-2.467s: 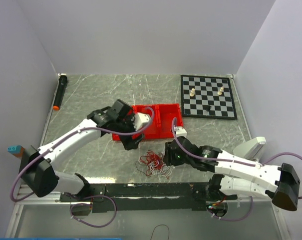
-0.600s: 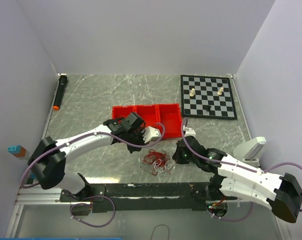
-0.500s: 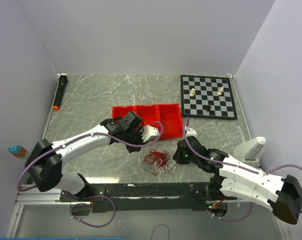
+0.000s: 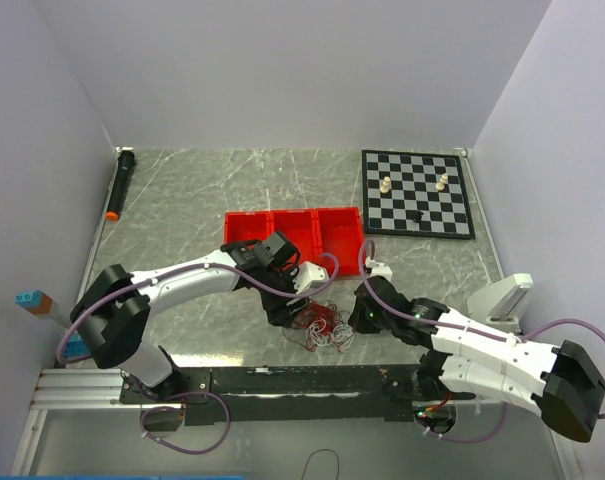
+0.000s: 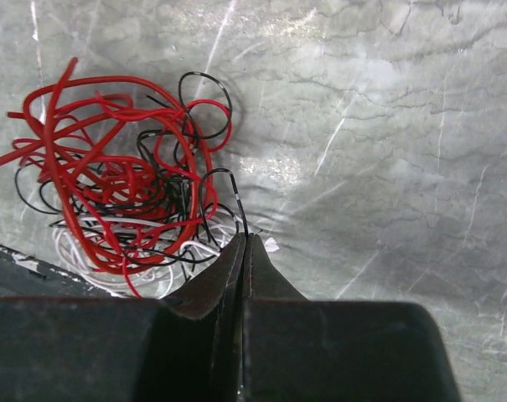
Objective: Untangle the cables
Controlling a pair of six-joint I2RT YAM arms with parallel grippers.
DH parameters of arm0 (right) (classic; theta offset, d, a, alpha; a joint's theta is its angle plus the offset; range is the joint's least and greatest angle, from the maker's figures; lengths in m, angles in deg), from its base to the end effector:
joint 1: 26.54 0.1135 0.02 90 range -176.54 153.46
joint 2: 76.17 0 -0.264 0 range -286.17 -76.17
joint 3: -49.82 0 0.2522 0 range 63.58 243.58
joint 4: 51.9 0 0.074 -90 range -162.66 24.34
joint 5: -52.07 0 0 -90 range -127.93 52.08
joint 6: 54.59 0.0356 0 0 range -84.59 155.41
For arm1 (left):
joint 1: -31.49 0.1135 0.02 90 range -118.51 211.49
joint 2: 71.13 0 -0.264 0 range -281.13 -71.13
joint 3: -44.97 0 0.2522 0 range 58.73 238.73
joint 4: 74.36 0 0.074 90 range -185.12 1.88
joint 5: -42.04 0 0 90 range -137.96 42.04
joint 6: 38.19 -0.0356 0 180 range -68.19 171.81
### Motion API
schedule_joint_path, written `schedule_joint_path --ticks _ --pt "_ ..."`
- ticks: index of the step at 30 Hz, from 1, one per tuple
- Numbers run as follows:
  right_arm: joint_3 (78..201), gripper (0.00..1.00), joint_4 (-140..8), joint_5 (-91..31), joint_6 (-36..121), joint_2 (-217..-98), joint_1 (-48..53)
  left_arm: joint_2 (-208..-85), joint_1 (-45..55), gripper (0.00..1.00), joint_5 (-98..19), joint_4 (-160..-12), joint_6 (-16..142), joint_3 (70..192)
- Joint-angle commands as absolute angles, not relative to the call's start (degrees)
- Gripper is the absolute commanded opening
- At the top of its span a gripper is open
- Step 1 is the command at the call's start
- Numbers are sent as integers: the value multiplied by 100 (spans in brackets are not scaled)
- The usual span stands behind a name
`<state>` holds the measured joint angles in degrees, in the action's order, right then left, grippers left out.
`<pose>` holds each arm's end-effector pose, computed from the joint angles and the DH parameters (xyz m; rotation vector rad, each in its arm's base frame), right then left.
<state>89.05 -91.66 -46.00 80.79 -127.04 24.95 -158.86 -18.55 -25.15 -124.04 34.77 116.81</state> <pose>0.1089 0.1288 0.1820 -0.0727 2.5389 0.5465 0.1797 -0.2360 0.2110 1.6265 2.2353 -0.7040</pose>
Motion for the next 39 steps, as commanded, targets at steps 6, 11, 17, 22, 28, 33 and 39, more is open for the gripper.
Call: schedule_joint_path --ticks 6,11,17,22,28,33,39 --pt "8889 0 -8904 -4584 8164 -12908 2514 -16359 -2001 67 -1877 -12029 3396 11981" --pt "8915 0 -8886 -4584 8164 -12943 2514 -16631 -2045 47 -1965 -11818 3379 12051" --pt "8950 0 -8965 -4610 8172 -12847 2514 -16641 -2054 1 -2254 -11765 3379 12096" --pt "9205 0 -9325 -4899 8015 -12566 2514 -16036 -1966 1 -2659 -12063 3414 11981" --pt "9592 0 -9738 -5207 7882 -12223 2470 -15087 -1764 1 -3248 -12792 3327 11797" --pt "9811 0 -10257 -5558 7944 -11863 2453 -14287 -1431 1 -3740 -13644 3142 11814" --pt "10250 0 -10889 -6165 7970 -11555 2391 -13319 -1219 1 -4382 -14470 2975 11989"
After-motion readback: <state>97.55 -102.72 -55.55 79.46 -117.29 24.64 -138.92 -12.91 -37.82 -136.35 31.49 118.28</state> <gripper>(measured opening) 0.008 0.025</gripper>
